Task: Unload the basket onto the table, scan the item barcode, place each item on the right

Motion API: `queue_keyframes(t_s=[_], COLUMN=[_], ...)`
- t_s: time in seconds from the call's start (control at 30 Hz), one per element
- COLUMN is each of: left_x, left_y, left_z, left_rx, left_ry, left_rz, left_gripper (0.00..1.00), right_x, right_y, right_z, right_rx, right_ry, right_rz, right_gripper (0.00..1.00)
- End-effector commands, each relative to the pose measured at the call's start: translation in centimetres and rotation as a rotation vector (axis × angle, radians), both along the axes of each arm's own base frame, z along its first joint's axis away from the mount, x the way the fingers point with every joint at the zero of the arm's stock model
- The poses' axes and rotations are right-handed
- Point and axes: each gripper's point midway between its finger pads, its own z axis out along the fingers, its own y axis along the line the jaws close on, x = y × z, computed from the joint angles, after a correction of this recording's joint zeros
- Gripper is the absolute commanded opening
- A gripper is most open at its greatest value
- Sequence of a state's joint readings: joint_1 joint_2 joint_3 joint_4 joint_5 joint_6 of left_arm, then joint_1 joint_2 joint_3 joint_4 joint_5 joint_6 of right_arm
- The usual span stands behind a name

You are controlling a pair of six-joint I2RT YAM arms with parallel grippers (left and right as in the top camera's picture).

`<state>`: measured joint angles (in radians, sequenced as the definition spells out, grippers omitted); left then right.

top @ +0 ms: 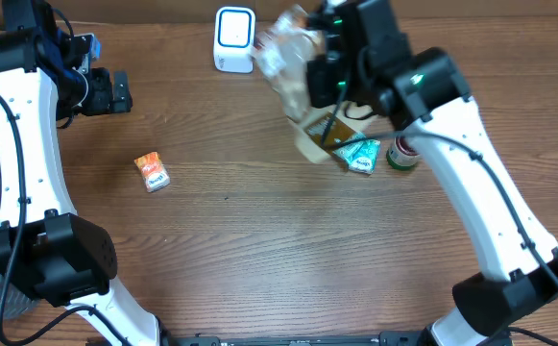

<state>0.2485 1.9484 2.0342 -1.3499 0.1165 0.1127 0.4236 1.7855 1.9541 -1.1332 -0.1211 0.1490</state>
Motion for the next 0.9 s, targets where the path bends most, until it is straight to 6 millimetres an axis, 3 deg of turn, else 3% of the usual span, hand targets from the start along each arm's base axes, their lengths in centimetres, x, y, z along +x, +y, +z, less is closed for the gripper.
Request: queue_keyframes(t_s=[0.0, 0.2, 0.4, 0.43, 0.6, 0.7, 0.87], left_x=[-0.1, -0.1, -0.1, -0.1, -0.1, -0.1, -0.1], left_y=[-0.5, -0.5, -0.5, -0.5, -0.5, -0.5, -0.5], left_z=[0.5, 0.5, 0.5, 0.5, 0.5, 0.5, 0.5], left_rx=[0.004, 0.004, 0.004, 0.004, 0.004, 0.004, 0.004], left_ry=[-0.014, -0.014, -0.014, -0.014, -0.014, -0.014, -0.014], left_rz=[-0.03, -0.03, -0.03, -0.03, -0.03, -0.03, -0.03], left_gripper=[1.0, 1.0, 1.0, 1.0, 1.0, 1.0, 1.0], right_x=[-0.7, -0.3, 0.2, 0.2, 0.1, 0.3, 1.4], right_y=[-1.4, -6.5, -10.8, -11.3, -12.0, -12.0, -11.5], right_z=[-4.9, -11.5, -16.0, -16.4, -17.0, -16.7, -13.4], right_rx=[0.067, 0.039, 0.044, 0.045, 0.035, 0.036, 0.054], right_ry=[0.209, 0.317, 0.342, 0.346, 0.348, 0.341, 0.299], right_rz=[-0.081, -0.202, -0.306, -0.316, -0.323, -0.324, -0.312], right_gripper=[0.04, 0.04, 0.04, 0.09, 0.27, 0.32, 0.43])
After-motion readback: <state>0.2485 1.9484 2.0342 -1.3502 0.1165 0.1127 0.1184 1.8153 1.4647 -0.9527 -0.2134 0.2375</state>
